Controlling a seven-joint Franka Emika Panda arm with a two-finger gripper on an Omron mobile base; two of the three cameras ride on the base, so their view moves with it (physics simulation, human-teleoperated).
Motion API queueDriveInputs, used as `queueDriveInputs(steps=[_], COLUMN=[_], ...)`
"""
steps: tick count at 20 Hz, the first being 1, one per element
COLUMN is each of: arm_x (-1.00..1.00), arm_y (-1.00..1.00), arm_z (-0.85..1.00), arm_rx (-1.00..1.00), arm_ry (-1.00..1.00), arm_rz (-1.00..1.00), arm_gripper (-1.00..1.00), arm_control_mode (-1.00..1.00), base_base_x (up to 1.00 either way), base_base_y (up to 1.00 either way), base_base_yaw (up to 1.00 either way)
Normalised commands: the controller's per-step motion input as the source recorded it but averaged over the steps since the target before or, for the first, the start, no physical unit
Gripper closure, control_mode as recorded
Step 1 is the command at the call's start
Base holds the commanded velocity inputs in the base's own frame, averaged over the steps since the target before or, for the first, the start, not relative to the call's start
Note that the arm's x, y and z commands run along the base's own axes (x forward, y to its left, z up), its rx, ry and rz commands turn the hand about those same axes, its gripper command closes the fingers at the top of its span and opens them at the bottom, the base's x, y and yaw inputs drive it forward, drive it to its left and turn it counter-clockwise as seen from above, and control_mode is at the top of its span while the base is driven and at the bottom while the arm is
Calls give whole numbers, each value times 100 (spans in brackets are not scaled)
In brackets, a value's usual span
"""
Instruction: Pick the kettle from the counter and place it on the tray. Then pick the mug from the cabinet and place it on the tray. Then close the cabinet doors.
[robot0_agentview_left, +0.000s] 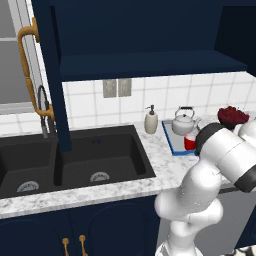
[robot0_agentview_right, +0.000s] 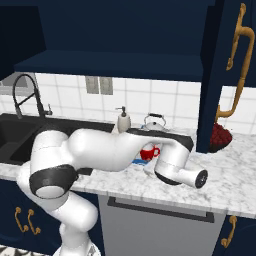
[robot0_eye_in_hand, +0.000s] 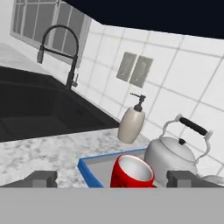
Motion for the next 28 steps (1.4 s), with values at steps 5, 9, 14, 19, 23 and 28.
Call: queueDriveInputs(steps=[5,9,14,19,23,28], arm_x=[-30,-22,-25,-28,-21,-19], arm_y=[28,36,39,45,54,46], arm_z=[51,47,54,49,38,22], arm_rx=[-9,-9,-2,-3,-10,-12], arm_ry=[-6,-4,0,0,0,0], arm_rz=[-13,-13,-3,0,0,0], arm_gripper=[-100,-100,-100,-100,-100,-100], arm_control_mode=[-100,-100,-100,-100,-100,-100], base_base_x=[0,0,0,0,0,0], base_base_y=[0,0,0,0,0,0], base_base_yaw=[0,0,0,0,0,0])
